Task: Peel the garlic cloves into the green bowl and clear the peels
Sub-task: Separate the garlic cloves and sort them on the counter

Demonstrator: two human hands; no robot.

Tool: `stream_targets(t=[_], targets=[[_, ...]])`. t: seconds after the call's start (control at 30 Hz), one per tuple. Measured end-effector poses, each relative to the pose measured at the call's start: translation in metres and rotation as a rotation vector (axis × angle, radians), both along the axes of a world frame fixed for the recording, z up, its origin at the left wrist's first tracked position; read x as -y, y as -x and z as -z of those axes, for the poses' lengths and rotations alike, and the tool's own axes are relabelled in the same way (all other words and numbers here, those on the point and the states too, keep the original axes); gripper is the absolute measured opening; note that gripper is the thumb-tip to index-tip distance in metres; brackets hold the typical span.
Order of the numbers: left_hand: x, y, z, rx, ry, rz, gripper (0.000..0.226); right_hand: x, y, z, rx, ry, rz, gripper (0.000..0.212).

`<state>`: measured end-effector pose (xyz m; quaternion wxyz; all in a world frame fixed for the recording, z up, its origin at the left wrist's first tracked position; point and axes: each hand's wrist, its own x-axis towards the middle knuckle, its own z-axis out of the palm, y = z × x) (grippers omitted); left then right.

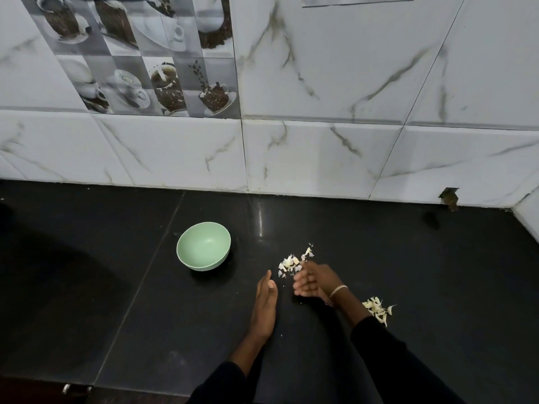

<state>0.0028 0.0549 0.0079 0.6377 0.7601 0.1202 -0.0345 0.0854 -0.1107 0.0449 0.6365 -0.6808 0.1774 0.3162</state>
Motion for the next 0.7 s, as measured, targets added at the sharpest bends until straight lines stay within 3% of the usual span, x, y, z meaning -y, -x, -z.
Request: stream_targets(t=[0.17, 0.27, 0.4, 0.5, 0.57, 0.7], targets=[[0.002, -0.001, -0.001, -0.009, 0.007, -0.002, 0.068, 0.028, 0.015, -0.003, -0.188, 0.24, -0.169, 0.082], [0.003, -0.002, 0.0, -0.007, 0.003, -0.003, 0.071, 0.02, 0.003, -0.006, -0.154, 0.193, -0.119, 0.084], [0.001, -0.001, 0.001, -0.013, 0.004, 0.003, 0.057, -0.001, -0.016, -0.005, -0.019, 0.008, 0.108, 0.072], [0.001, 0.0, 0.0, -0.014, 0.012, 0.012, 0.061, -0.002, -0.014, -0.006, 0.034, -0.082, 0.189, 0.064], [0.001, -0.001, 0.002, -0.002, 0.02, 0.005, 0.067, 0.0, -0.003, -0.006, -0.043, -0.056, 0.069, 0.069], [0.003, -0.003, 0.004, -0.011, 0.009, 0.009, 0.072, -0.002, 0.021, 0.002, -0.208, 0.12, -0.38, 0.075]])
